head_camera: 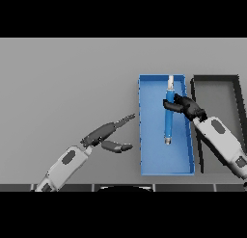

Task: Pick up the blue pipe and place it into the blue bin.

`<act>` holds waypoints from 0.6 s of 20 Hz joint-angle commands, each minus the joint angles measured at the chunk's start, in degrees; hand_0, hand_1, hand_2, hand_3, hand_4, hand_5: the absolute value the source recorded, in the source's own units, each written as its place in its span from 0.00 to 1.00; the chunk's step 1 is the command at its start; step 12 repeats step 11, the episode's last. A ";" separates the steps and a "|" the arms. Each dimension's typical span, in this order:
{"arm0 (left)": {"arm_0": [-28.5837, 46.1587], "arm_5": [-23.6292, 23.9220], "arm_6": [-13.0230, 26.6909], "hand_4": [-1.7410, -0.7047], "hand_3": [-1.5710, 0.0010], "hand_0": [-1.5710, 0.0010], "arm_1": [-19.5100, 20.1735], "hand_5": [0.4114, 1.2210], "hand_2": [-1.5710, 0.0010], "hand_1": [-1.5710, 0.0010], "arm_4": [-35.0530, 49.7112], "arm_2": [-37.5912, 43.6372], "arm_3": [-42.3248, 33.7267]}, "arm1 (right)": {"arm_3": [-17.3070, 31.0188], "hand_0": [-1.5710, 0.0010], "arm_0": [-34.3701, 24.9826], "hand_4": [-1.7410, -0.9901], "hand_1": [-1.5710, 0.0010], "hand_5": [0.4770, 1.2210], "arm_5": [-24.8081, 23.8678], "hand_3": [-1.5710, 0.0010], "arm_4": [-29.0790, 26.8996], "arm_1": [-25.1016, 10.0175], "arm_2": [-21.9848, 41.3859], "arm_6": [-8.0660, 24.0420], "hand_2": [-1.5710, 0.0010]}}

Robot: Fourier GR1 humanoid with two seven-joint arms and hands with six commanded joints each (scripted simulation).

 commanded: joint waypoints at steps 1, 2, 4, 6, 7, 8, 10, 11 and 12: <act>-0.42 0.12 0.63 0.88 1.00 1.00 -0.10 0.07 1.00 1.00 -0.04 0.19 0.40 | 0.12 0.95 -0.01 0.73 0.96 0.48 -0.30 0.98 -0.03 -0.07 -0.08 0.32 0.96; -0.43 0.19 0.52 0.88 1.00 1.00 0.15 0.07 1.00 1.00 -0.08 0.37 0.33 | -0.29 0.96 0.02 0.74 0.97 0.46 -0.65 0.98 -0.13 -0.16 -0.17 0.43 0.97; -0.19 0.13 0.48 0.88 1.00 1.00 0.53 0.07 1.00 1.00 0.16 0.55 -0.12 | 0.00 0.97 -0.16 0.74 0.98 0.43 -1.01 0.99 0.82 0.05 0.31 0.05 0.98; -0.43 0.43 1.12 0.88 1.00 1.00 0.40 0.07 1.00 1.00 -0.23 0.30 -0.41 | -0.34 0.98 -0.12 0.75 0.99 0.41 -1.24 0.99 0.20 0.28 -0.14 -0.16 0.99; -0.04 0.17 0.60 0.88 1.00 1.00 0.97 0.07 1.00 1.00 0.01 0.51 -0.54 | -0.47 0.99 -0.05 0.74 0.99 0.40 -0.96 0.99 0.70 -0.41 -0.04 -0.58 0.99; 0.15 0.05 0.16 0.88 1.00 1.00 1.40 0.07 1.00 1.00 -0.05 0.66 -0.45 | -0.43 0.99 -0.09 0.74 0.99 0.40 -0.69 0.99 1.15 -0.18 0.27 -1.23 0.99; -0.06 -0.59 0.05 0.88 1.00 1.00 2.02 0.08 1.00 1.00 0.56 1.14 -0.25 | -0.47 0.99 -0.50 0.74 0.99 0.39 -0.90 0.99 0.90 0.11 0.33 -0.35 0.99; 0.12 -0.73 0.13 0.88 1.00 1.00 2.32 0.08 1.00 1.00 0.79 1.24 -0.49 | -0.60 0.99 -0.78 0.74 0.99 0.39 -0.73 0.99 0.95 0.01 0.35 -0.24 0.99; 0.12 -0.73 0.13 0.88 1.00 1.00 2.32 0.08 1.00 1.00 0.79 1.24 -0.49 | -0.60 0.99 -0.78 0.74 0.99 0.39 -0.73 0.99 0.95 0.01 0.35 -0.24 0.99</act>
